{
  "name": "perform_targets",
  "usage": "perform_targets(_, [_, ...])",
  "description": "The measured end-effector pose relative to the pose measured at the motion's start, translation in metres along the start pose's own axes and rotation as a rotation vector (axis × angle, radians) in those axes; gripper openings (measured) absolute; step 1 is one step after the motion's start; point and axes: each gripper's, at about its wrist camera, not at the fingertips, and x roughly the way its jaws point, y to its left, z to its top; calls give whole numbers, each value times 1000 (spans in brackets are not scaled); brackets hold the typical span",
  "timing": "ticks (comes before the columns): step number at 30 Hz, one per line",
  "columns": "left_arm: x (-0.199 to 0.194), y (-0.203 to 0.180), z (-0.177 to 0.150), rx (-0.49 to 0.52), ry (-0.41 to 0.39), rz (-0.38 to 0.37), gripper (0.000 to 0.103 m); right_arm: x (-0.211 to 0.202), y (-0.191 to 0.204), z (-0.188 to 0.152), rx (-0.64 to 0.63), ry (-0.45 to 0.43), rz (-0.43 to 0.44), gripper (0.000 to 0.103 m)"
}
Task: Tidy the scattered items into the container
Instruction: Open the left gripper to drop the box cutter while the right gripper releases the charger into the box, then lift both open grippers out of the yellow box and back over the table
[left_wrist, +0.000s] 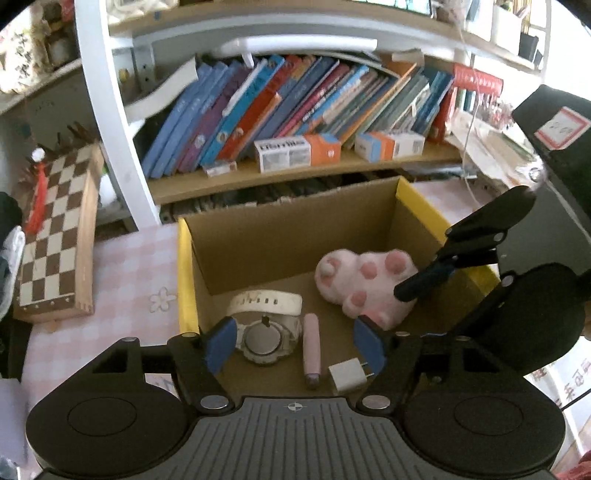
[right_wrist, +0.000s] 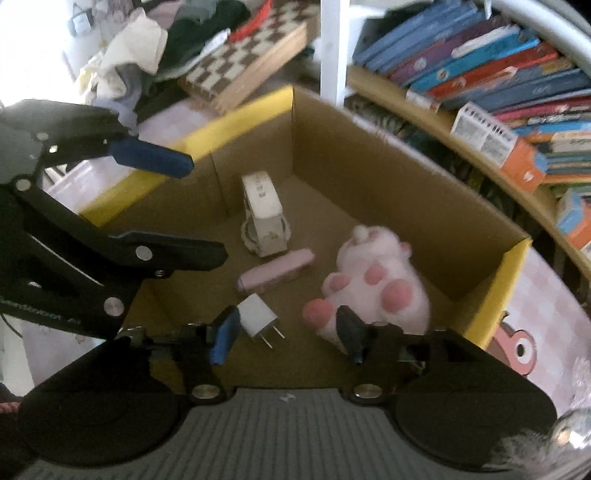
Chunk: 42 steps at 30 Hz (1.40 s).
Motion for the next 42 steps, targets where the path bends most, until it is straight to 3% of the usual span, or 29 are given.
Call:
perform_targets(11, [-44,-11,-1,1,-116,35,80,-53,5,-15,51,-148,-104,66])
perform_targets(18, [-70,-22,-4,30,-180,59,88,-86,7,-30,125,-267,-166,82])
perform_targets(23, [-83,-28,-8,25,-207,62,90,-111,15,-42,137,-346,-231,86])
perform_targets(42, [-121,-29,-51,-22,-215,125,96,-155,33,-112,240,-396,-399,97])
